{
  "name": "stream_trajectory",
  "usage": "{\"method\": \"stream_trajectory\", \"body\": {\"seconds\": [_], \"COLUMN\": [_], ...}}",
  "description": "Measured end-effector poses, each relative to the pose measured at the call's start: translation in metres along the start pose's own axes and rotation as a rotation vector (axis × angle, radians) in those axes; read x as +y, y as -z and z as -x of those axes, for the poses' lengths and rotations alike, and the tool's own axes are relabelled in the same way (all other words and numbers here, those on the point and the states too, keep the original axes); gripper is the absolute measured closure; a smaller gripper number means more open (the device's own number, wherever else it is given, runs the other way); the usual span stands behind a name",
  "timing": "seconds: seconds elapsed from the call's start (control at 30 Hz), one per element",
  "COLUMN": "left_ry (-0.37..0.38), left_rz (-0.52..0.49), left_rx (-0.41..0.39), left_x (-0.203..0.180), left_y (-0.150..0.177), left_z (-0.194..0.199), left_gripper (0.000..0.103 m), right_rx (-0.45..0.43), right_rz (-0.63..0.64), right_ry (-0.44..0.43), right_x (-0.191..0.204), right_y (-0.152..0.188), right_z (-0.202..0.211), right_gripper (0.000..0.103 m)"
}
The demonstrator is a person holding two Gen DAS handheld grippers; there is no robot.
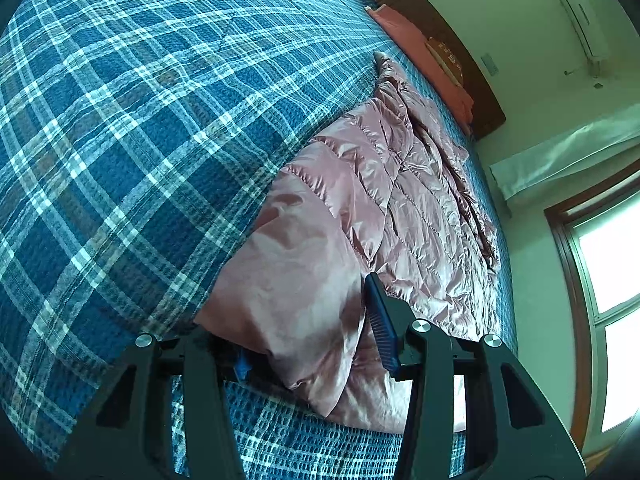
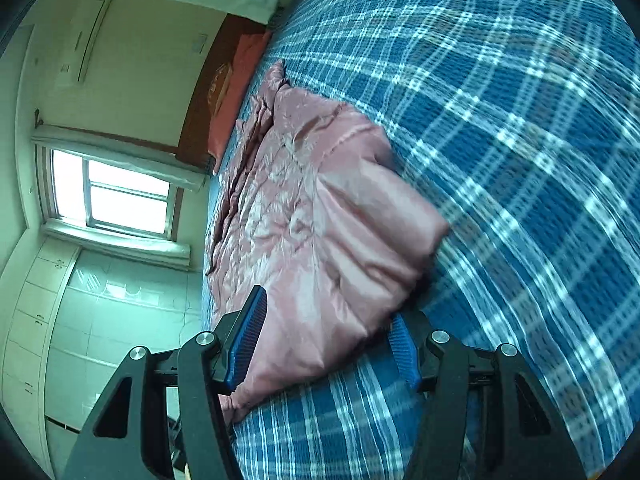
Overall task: Fold large clothes
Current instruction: 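Lift the hem with both tools and fold it toward the collar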
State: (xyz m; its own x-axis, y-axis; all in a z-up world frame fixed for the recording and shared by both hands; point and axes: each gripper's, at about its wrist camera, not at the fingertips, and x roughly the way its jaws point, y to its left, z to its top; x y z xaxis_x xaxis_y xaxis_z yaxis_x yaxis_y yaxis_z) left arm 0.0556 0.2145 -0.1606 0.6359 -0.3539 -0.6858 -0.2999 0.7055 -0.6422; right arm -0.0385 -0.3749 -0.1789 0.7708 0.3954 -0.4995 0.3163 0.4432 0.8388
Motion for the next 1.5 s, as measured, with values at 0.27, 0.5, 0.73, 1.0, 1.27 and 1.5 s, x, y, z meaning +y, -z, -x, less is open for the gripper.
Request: {"method": "stream_trajectory", "body": {"seconds": [0.27, 0.5, 0.73, 1.0, 1.27, 1.5], "left_ry": [0.007, -0.014, 0.071, 0.232, 0.361, 0.365], "left_rz": [0.002, -0.03, -0.02, -0.036, -0.085, -0.13], "left_rx": [-0.014, 0.012, -0.017, -0.092, -0.187, -0.207], "left_x": [-0.007, -0.016, -0.016, -0.042, -0.069, -0.098], "left_y": [-0.002, -0.011, -0.015, -0.022, -0.023, -0.055], "left_z": [-0.002, -0.019, -0.003, 0.061, 0.143, 0.134], "left_gripper": [0.057, 0.072, 0.097, 0.098, 0.099, 0.099], "right_rx": [-0.045, -0.006, 0.007, 0.008, -0.047, -0.07], "right_rz": [0.092, 0.063, 0.046, 0.107, 0.202, 0.281], "right_ry": [0.045, 0.071, -0.084, -0.257, -0.401, -0.425], "right_x": [0.013, 0.009, 0.02, 0.068, 0.114, 0.151], "right_y": [-0.007, -0.021, -0.028, -0.023, -0.019, -0.048], "right_z": [-0.011, -0.034, -0.015, 0.028, 0.099, 0.082], "right_gripper": [0.045, 0.081, 0.09, 0.092, 0.092, 0.092]}}
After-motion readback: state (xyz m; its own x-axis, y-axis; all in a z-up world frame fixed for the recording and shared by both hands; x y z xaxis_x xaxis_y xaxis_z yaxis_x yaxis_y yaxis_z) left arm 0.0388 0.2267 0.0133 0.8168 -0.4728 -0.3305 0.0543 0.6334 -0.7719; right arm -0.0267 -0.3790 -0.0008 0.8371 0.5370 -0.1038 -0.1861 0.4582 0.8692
